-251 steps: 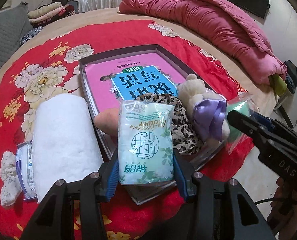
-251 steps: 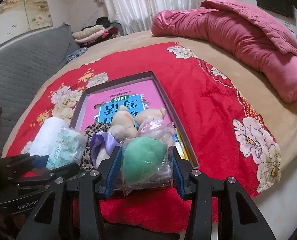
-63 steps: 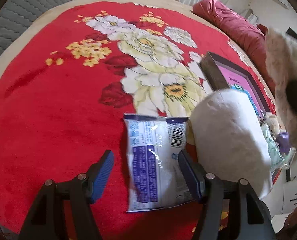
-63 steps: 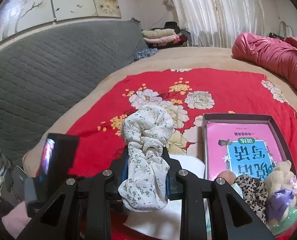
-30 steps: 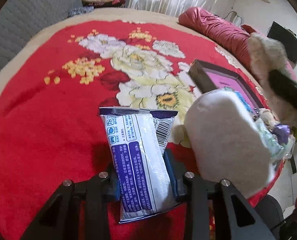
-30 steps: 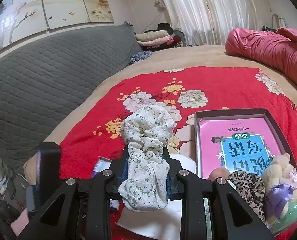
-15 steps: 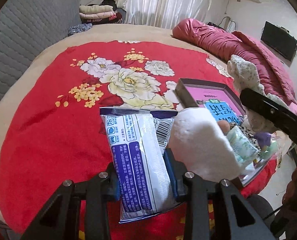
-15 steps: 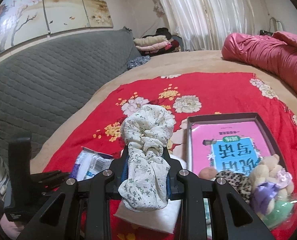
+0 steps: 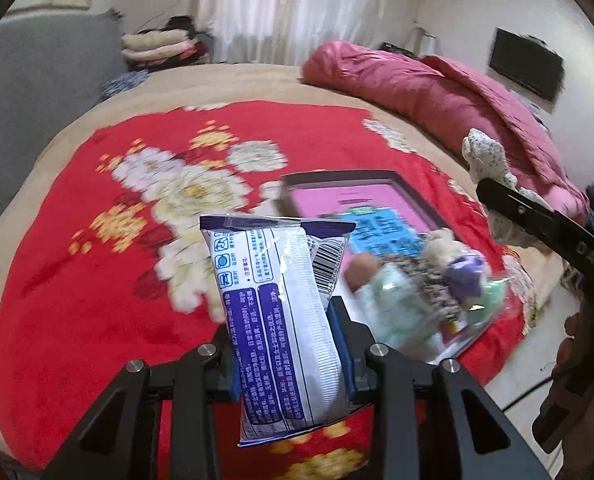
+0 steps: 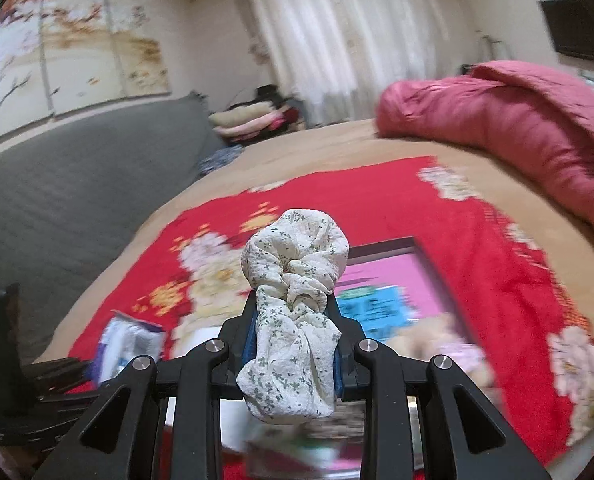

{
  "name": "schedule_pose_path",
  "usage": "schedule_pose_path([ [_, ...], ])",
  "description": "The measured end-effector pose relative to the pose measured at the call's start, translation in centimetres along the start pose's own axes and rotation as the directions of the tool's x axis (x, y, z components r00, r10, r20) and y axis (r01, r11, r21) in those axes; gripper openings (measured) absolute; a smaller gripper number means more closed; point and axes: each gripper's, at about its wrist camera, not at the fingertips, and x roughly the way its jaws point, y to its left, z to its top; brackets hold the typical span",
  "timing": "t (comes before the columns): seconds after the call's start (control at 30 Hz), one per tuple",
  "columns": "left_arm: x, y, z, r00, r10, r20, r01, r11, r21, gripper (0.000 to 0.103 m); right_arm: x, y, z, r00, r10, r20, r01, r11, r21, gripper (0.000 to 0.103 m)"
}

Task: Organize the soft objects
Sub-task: 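Lower the scrunchie into the tray with the right tool while the left lowers the wipes pack, then open both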

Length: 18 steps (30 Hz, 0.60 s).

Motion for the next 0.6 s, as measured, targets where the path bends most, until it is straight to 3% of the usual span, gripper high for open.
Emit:
schedule_pose_path([
  [0.3, 4.3, -8.7, 1.6, 0.994, -0.065, -0.089, 0.076, 0.988, 0.132, 0.036, -0.7, -7.1, -1.0, 0.993, -0.099, -0.069, 0.106, 0.990, 0.094, 0.031],
  [0.6, 8.9, -12.0, 1.7, 0.982, -0.041, -0.186, 0.074, 0.983, 0.171, 0.036, 1.3, -10.0, -2.8, 0.980, -0.121, -0.157, 0.143, 0.980, 0.135, 0.031],
])
